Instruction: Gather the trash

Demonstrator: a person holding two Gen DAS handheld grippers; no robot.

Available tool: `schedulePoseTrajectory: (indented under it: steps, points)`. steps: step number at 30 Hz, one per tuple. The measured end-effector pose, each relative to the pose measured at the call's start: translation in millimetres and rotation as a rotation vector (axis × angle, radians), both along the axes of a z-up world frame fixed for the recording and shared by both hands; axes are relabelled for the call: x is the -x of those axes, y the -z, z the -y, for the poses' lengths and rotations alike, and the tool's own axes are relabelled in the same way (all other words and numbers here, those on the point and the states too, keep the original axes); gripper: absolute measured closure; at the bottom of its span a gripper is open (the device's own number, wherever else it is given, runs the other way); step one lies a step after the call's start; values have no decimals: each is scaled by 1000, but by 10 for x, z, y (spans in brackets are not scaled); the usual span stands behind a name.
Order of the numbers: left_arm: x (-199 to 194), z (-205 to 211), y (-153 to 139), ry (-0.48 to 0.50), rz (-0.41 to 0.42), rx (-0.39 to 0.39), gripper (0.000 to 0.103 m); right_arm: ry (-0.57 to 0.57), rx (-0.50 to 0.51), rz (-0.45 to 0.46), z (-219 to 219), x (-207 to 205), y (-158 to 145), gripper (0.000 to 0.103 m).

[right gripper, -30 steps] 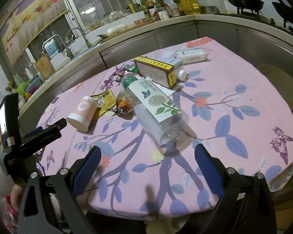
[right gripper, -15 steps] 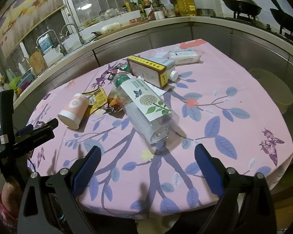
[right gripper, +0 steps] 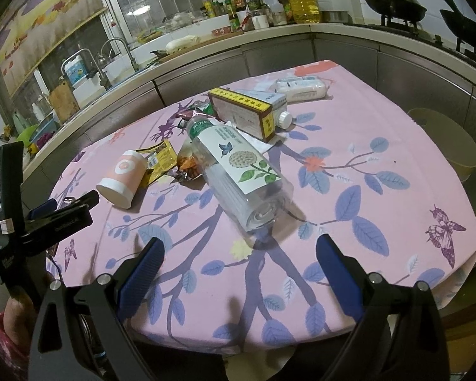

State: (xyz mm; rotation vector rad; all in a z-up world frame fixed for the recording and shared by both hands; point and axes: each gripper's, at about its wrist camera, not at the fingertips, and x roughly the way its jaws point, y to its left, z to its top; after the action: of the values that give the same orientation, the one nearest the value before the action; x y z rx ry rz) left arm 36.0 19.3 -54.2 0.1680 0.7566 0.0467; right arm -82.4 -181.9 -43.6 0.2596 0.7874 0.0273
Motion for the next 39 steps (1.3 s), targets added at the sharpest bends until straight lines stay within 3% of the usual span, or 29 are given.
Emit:
schedulePoseTrajectory:
  steps: [31, 39]
  points:
    - [-79, -87, 31, -20, -13, 28, 6, -9, -15, -29, -31, -65, 80, 10]
    - [-55, -78, 20, -27, 19, -5, 6, -9, -17, -29, -21, -63, 85, 10]
